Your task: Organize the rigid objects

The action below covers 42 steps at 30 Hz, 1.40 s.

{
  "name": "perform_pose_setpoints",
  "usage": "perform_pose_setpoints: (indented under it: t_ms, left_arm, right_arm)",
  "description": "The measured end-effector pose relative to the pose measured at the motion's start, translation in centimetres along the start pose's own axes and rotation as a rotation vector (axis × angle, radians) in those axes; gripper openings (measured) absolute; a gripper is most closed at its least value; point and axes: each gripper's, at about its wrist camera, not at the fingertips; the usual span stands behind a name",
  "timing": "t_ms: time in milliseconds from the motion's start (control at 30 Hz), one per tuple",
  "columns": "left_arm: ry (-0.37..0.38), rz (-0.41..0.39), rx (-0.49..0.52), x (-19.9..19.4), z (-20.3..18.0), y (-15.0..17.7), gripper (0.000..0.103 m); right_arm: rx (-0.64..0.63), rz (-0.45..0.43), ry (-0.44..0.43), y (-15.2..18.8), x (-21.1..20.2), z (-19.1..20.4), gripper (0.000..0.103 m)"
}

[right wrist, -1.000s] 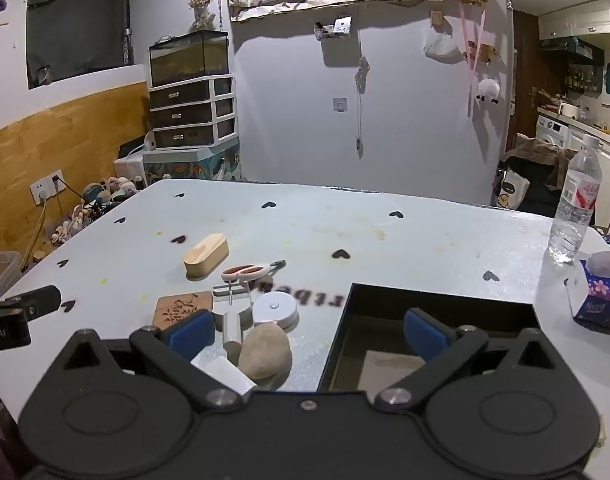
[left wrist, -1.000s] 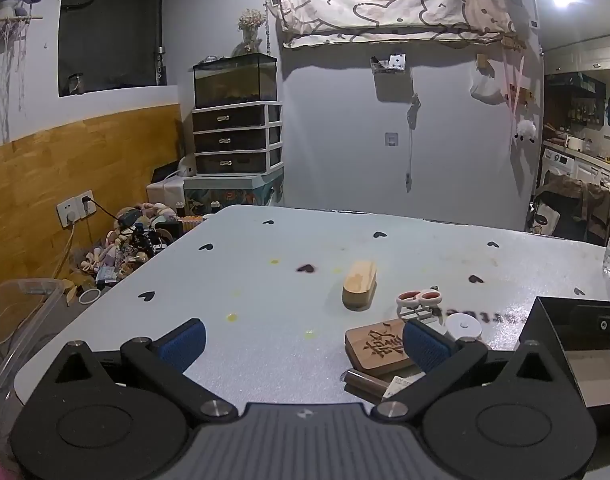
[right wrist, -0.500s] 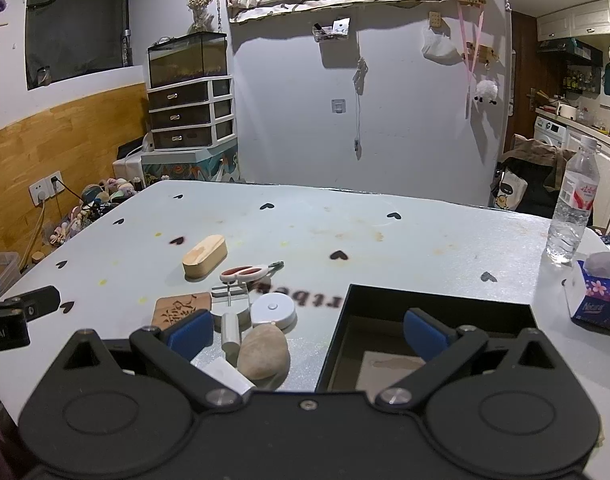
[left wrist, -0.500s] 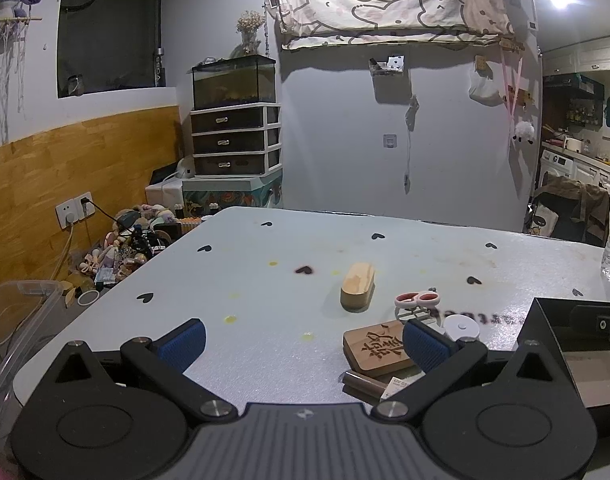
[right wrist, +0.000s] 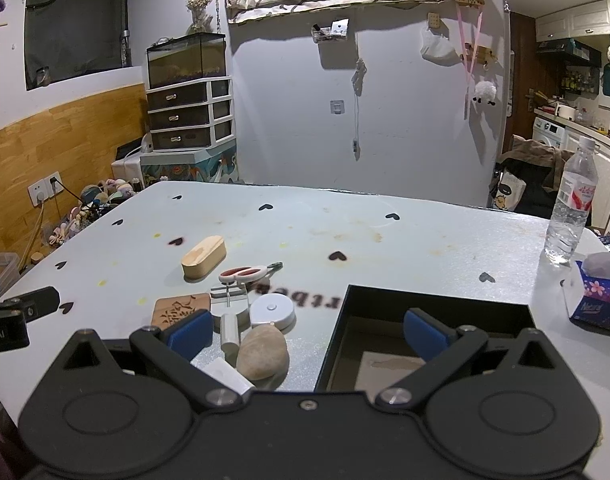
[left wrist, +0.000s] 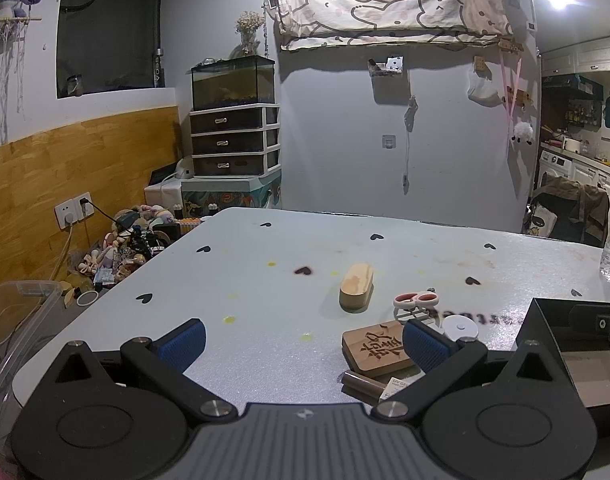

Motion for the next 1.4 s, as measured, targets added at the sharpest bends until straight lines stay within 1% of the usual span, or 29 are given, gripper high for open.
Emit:
perform_pose_setpoints:
  t_ms: [1067, 1267, 1400]
  left_arm:
    - [0.001, -0.004, -0.003, 0.0, 0.0, 0.0, 0.103]
    - [0.003, -0.003, -0.003, -0.2, -1.0, -0.4, 0.103]
    - [0.007, -0.006, -0.003, -0.4, -1.4, -0.6, 0.103]
  right_arm:
    - [0.001, -0.002, 0.001, -0.1, -0.3, -0.1, 0.103]
    - [0.002, -0.010, 0.001, -0.2, -0.4, -0.2, 0.103]
    - [0.004, -0.033, 0.000, -0.4, -1.2, -0.6, 0.103]
Point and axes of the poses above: each gripper's, at about its wrist camera, not at the fingertips, and x roughly the way its jaws point, z to its left, y to its underside, and after that the axes turned 13 degrees about -x, right-handed
